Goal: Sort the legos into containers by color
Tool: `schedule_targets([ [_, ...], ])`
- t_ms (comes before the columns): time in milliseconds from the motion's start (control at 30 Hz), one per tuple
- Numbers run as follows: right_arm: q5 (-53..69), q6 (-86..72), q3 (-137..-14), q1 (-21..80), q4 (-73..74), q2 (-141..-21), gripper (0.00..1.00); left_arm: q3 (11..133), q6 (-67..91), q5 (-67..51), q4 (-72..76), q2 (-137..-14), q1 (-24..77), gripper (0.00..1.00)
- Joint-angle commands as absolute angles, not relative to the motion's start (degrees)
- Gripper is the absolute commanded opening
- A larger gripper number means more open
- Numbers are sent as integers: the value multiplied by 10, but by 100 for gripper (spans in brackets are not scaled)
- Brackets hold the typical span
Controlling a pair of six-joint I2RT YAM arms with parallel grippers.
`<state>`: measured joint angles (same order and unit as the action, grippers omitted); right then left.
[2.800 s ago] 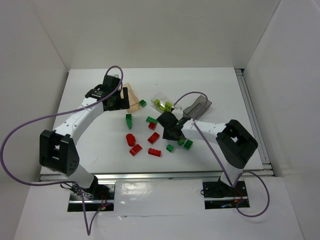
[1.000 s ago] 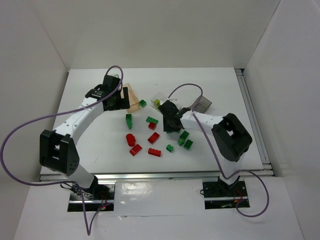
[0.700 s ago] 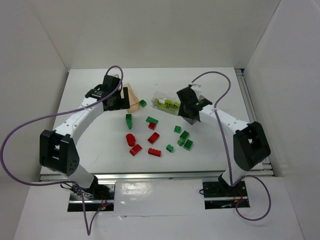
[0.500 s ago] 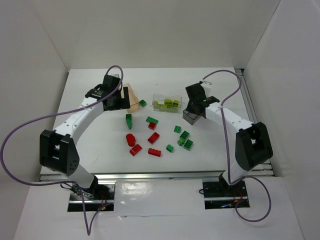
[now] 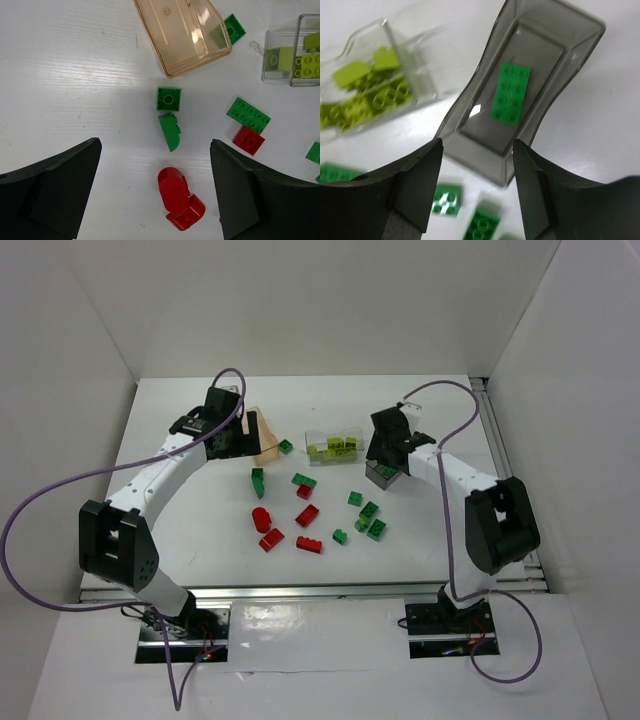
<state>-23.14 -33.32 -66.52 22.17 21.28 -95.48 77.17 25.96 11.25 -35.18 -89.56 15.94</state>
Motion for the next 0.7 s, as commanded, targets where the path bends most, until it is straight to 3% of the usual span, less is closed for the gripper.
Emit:
schedule_targets([
  [0, -239, -342, -631, 259, 235, -868, 65, 795, 270, 112, -355, -897, 159, 99],
  [133, -208, -376, -531, 308, 258, -791, 65, 795, 270, 112, -355, -908, 159, 99],
  [267, -182, -434, -493, 337, 294, -770, 82, 795, 270, 106, -355, -913, 159, 99],
  [667, -148, -415, -489, 337, 209, -870, 82, 790, 270, 106, -350, -908, 159, 99],
])
